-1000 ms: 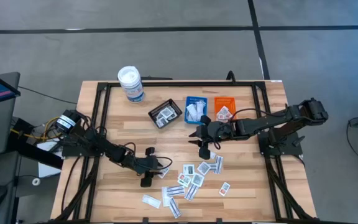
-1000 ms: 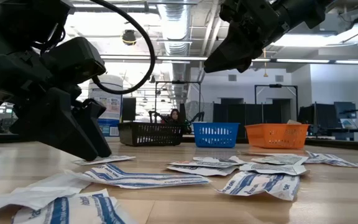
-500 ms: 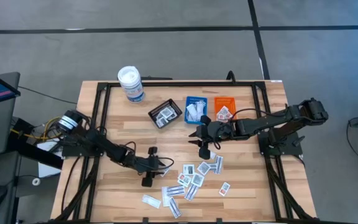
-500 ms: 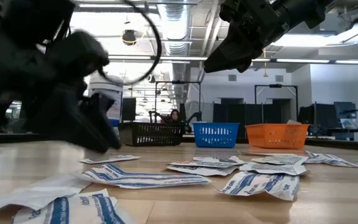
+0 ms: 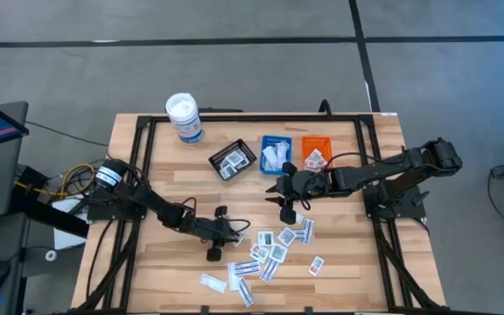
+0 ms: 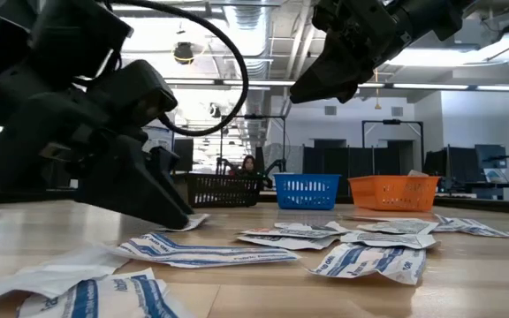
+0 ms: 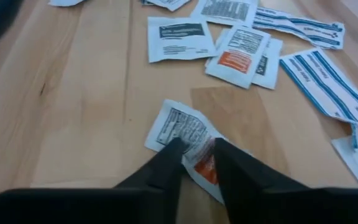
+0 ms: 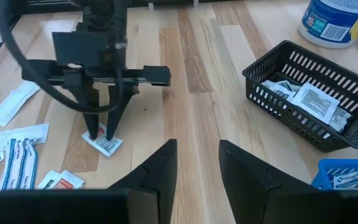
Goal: Pick & Place First Aid Supplies
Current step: Put the orange ointment pack into the orange bin
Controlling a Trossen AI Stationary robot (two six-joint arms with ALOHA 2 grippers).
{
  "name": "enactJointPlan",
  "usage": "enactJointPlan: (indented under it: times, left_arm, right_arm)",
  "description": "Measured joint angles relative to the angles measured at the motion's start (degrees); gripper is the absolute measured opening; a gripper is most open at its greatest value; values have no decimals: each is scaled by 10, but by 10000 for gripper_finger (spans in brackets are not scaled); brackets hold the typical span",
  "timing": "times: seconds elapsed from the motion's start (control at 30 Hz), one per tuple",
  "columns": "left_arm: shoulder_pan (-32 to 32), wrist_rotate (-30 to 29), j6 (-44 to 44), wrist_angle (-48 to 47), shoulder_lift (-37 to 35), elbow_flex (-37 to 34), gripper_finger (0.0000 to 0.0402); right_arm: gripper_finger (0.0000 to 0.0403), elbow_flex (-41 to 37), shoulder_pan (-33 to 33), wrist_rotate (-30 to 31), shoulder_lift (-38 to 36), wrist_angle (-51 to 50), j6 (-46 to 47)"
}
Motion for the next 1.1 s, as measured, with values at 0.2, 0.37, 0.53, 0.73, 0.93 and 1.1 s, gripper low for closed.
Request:
enactJointPlan:
  times: [0.2, 0.37, 0.53, 0.73, 0.93, 1.1]
  left_arm:
    - [26, 20, 0, 0, -3, -1, 20]
    - [33, 20, 1, 33, -3, -6, 15]
    - [34, -26, 48, 24, -35, -9, 21]
    - [46, -90, 105, 33, -84, -6, 11]
    - [65, -90, 110, 34, -107, -6, 18]
    - [70, -88, 110, 31, -108, -6, 15]
  right_arm:
    - [113, 0, 0, 0, 0, 0, 0]
    - [113, 0, 0, 0, 1, 5, 2]
    - [113, 0, 6, -19, 50, 48, 34]
    - [113, 5, 13, -55, 149, 151, 107]
    - [113, 52, -2, -97, 216, 165, 167]
    - [113, 84, -15, -99, 250, 160, 195]
